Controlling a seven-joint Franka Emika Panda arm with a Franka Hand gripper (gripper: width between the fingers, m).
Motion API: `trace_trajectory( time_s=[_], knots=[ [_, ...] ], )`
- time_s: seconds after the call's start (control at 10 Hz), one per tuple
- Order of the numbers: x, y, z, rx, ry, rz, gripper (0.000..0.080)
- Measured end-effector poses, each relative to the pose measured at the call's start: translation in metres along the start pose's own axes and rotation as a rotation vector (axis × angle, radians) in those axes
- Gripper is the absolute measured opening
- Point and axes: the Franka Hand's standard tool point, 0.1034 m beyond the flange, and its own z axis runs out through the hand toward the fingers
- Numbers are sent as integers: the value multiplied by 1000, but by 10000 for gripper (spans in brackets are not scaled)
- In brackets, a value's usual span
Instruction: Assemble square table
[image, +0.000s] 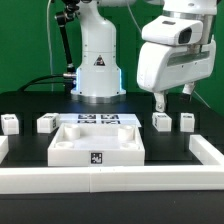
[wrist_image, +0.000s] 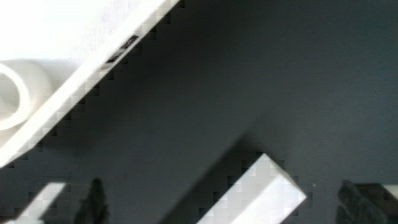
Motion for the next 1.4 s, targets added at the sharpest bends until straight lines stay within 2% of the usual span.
trace_trajectory(
  time_s=[0.6,0.8,0.9,1.3,1.4],
  knots=[
    [-1,1,0,1,1,-38,649],
    [-24,16,10,-4,10,-200,649],
    [-29,21,13,12,-7,-315,649],
    [-30,24,13,13,-4,-566,649],
    [-36,28,13,12,-2,-663,649]
  ],
)
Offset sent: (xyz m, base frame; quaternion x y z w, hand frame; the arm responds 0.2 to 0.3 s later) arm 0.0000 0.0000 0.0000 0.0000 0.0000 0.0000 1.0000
